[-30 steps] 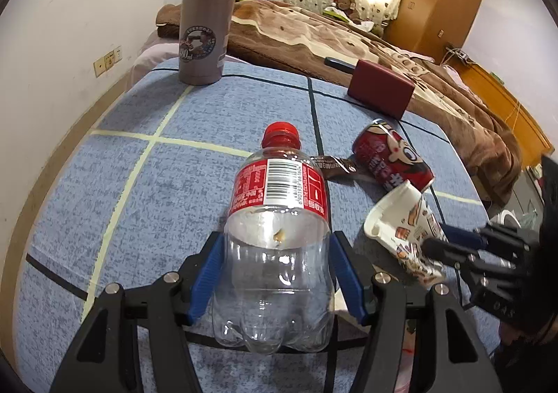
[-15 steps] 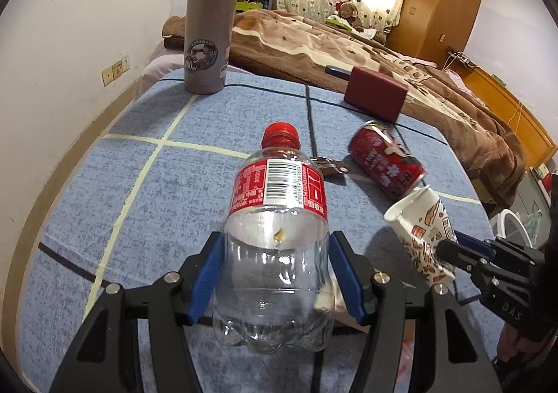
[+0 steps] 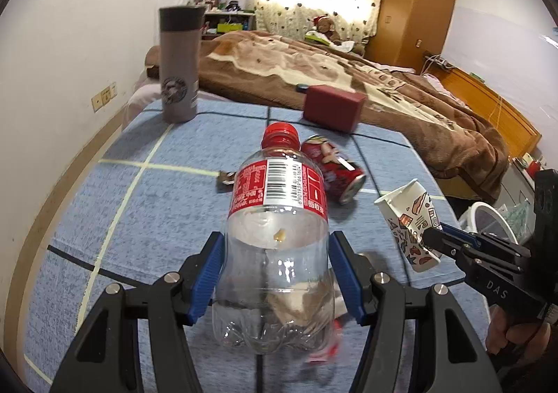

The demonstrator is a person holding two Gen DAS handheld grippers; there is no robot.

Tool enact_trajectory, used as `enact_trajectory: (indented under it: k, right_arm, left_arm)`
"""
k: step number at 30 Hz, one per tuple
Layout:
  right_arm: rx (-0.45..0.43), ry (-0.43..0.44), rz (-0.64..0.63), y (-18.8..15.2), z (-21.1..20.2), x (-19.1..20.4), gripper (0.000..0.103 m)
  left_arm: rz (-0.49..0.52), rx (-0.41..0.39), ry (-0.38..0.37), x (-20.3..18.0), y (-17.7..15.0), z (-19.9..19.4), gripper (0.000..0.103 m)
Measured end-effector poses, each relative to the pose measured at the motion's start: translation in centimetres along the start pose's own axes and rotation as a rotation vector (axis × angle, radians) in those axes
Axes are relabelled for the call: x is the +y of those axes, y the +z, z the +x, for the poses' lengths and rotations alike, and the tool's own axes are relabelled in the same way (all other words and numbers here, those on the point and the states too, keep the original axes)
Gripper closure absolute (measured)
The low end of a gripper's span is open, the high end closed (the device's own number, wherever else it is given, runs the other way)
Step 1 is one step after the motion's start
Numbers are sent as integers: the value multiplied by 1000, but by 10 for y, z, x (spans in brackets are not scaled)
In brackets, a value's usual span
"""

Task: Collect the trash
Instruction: 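Carry the bottle and paper cup over the white wastebasket with both tools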

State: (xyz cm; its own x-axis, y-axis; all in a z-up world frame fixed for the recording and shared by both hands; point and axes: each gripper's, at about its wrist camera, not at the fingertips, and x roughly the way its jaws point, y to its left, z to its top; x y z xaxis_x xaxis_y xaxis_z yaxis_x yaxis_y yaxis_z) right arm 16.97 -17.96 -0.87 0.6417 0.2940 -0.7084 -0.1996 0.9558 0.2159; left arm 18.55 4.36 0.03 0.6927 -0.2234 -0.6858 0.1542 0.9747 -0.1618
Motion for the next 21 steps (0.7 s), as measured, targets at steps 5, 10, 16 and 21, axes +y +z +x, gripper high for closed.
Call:
enact_trajectory:
  k: [5, 10, 16, 21]
  right_arm:
    - [-32, -16, 37, -2, -19, -15, 82]
    - [-66, -58, 70, -7, -39, -33, 82]
    - [-89, -95, 115, -15, -59, -57, 82]
    - [-110, -128, 154, -22, -76, -78, 82]
  left_arm:
    - [30, -23, -30, -23, 2, -9, 40]
    - [67, -39, -65, -51, 2, -14, 40]
    - [119, -48, -109, -86, 1, -16, 40]
    - [153, -47, -152, -114, -1, -15, 40]
